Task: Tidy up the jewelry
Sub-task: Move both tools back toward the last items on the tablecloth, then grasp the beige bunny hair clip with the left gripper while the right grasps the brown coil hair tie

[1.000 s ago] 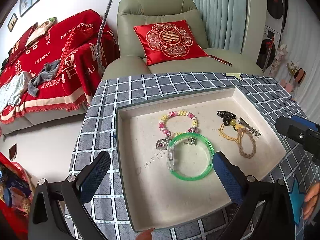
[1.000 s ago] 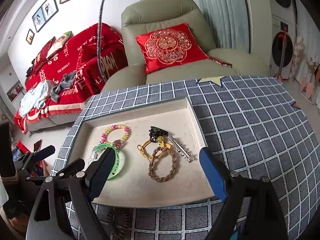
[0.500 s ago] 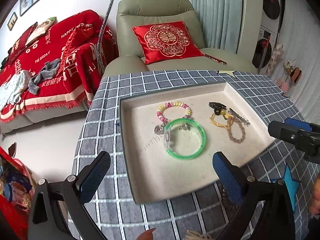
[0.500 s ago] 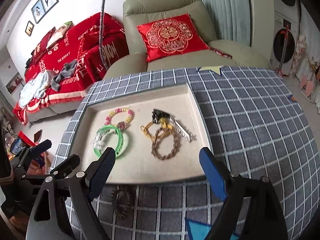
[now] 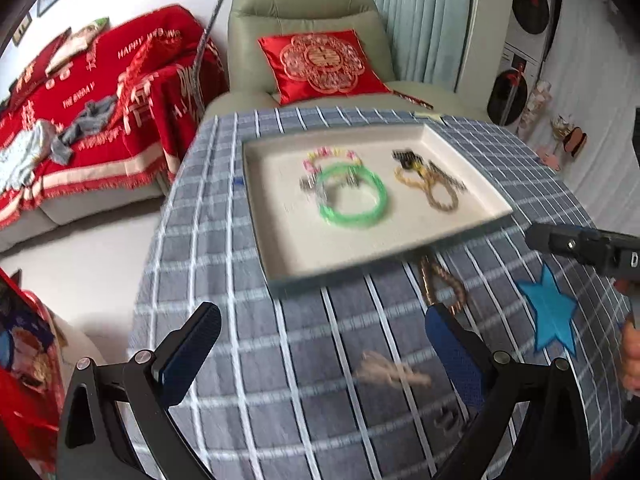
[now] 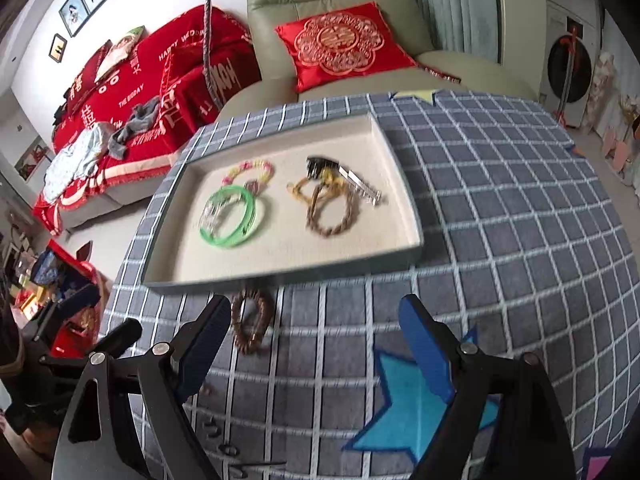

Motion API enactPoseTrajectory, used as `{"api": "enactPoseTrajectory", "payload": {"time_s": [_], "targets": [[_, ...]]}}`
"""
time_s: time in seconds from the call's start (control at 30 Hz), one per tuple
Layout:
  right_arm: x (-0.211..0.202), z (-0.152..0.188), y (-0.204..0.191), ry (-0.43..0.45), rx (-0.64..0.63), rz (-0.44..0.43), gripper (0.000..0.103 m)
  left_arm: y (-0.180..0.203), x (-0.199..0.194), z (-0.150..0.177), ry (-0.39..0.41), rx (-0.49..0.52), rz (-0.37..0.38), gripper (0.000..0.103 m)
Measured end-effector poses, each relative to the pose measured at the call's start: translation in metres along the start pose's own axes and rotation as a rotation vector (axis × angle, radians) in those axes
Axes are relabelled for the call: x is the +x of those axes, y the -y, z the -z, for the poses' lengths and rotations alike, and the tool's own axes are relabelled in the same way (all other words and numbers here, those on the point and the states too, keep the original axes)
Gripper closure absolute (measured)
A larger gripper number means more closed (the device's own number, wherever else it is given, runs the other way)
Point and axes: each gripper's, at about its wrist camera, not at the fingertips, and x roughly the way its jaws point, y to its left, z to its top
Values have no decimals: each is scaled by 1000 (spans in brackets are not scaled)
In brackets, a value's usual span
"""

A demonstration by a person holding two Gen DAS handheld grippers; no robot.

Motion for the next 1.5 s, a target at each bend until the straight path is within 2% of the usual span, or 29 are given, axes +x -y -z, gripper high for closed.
{"api": "enactPoseTrajectory", "payload": {"time_s": [0.13, 0.27, 0.53, 0.6, 0.87, 1.0, 1.13, 1.2, 1.33, 1.5], "targets": [[6, 12, -4, -44, -2, -5, 15, 5, 9, 23, -62, -9, 4, 0], [16, 19, -11, -82, -9, -15, 15, 7, 17, 37, -120, -86, 13, 0], [45, 18, -25, -149, -45, -5, 17, 9, 31, 43, -171, -219, -31, 0], [52, 17, -25, -166, -52, -7, 28, 11, 35, 44, -175, -236, -43, 0], [71, 11, -32, -231, -99, -17, 44, 18, 38, 43, -178, -259, -83, 0], [80, 12, -37, -263, -141, 5, 56, 22, 39, 40, -175, -253, -105, 0], [82, 13, -44, -269, -215, 77, 74, 28, 41, 38, -181, -238, -122, 0], [82, 14, -45, -267, -233, 93, 89, 30, 43, 38, -191, -229, -128, 1], [78, 14, -37, -258, -199, 66, 91, 35, 44, 37, -200, -196, -159, 4], [71, 17, -26, -239, -166, 41, 91, 41, 41, 36, -195, -161, -149, 18]]}}
